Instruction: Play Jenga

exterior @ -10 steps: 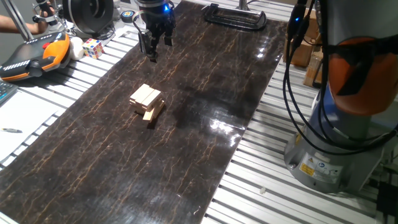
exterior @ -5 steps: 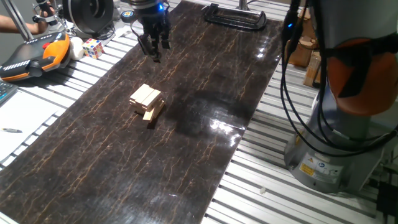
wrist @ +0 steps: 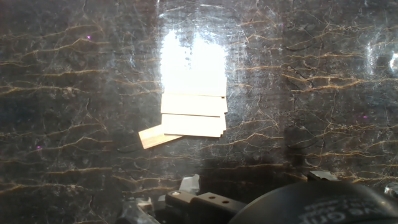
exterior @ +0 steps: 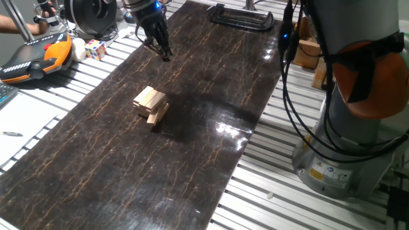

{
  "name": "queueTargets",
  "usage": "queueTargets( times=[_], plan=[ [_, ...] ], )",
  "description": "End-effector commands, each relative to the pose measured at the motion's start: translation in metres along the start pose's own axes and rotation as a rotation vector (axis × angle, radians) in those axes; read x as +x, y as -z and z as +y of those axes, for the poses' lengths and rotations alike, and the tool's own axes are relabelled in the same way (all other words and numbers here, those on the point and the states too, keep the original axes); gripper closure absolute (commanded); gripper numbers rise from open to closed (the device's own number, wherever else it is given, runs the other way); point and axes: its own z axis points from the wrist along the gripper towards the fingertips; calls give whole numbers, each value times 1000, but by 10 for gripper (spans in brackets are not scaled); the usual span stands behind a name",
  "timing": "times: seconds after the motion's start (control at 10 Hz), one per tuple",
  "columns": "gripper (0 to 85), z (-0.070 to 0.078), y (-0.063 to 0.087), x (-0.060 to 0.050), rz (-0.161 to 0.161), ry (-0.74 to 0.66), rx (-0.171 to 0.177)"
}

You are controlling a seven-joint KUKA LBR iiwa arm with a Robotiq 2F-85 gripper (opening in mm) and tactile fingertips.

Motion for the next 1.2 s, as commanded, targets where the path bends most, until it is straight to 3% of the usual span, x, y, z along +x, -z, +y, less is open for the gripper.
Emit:
queueTargets(
  times=[0.0,0.4,1.0,1.1],
  plan=[
    [840,0,0,0,-1,-3,1],
    [840,-1,0,-1,13,-10,-2],
    [840,0,0,0,-3,-6,0],
    [837,0,0,0,-21,48,-10]
  ],
)
